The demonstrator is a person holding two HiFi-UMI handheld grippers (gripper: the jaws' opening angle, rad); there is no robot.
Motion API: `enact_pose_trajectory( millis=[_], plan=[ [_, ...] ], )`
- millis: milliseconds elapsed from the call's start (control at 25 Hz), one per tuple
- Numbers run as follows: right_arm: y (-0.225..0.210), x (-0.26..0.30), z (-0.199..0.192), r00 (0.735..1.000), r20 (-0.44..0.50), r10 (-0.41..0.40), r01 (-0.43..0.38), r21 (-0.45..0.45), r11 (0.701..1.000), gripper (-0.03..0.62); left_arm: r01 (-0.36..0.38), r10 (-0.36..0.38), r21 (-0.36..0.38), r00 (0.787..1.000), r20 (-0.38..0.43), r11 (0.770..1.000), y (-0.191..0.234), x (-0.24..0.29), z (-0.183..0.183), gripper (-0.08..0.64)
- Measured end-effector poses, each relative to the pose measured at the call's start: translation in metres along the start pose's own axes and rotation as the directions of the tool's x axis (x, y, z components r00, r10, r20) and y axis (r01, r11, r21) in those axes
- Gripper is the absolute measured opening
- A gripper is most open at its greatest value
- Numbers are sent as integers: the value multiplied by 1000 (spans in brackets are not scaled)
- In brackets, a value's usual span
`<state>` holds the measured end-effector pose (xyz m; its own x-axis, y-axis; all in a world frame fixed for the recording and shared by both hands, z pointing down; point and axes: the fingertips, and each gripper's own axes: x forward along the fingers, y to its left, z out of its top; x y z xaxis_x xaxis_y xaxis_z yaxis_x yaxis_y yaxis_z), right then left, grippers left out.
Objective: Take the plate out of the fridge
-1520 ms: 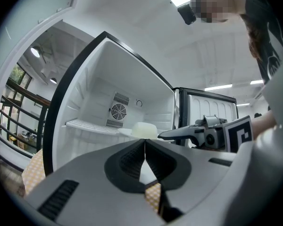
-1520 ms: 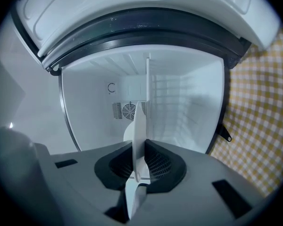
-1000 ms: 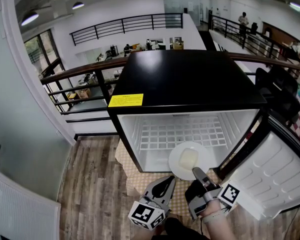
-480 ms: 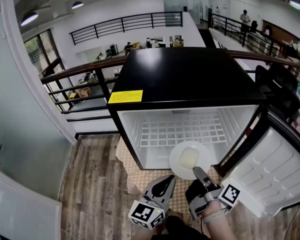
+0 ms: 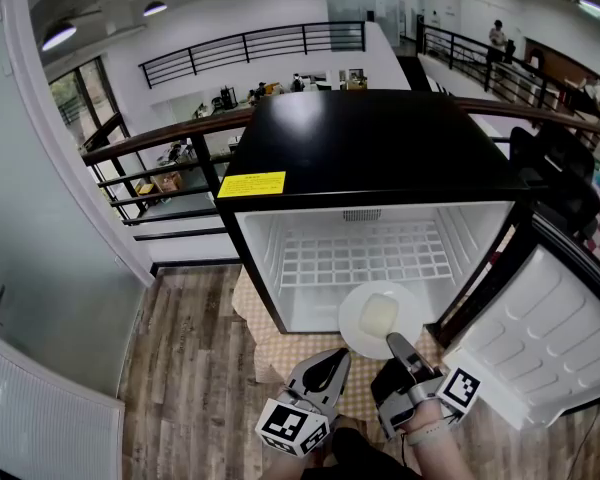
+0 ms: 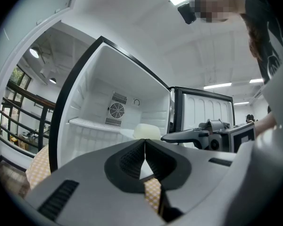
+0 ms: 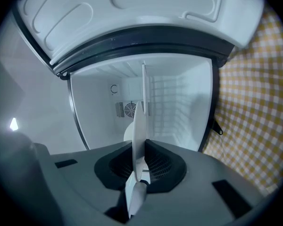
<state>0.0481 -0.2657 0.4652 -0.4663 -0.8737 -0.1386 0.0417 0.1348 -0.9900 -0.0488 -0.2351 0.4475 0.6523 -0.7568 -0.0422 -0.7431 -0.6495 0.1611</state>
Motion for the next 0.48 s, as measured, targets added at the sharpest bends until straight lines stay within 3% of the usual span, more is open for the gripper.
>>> enact_pose_trajectory(
  millis=[480],
  plan=[
    [-9,-16,-6,1000,2,-8,8,9,1000,57,-3,3,-10,1000,-5,1000,-8,-10,-6,9]
  ],
)
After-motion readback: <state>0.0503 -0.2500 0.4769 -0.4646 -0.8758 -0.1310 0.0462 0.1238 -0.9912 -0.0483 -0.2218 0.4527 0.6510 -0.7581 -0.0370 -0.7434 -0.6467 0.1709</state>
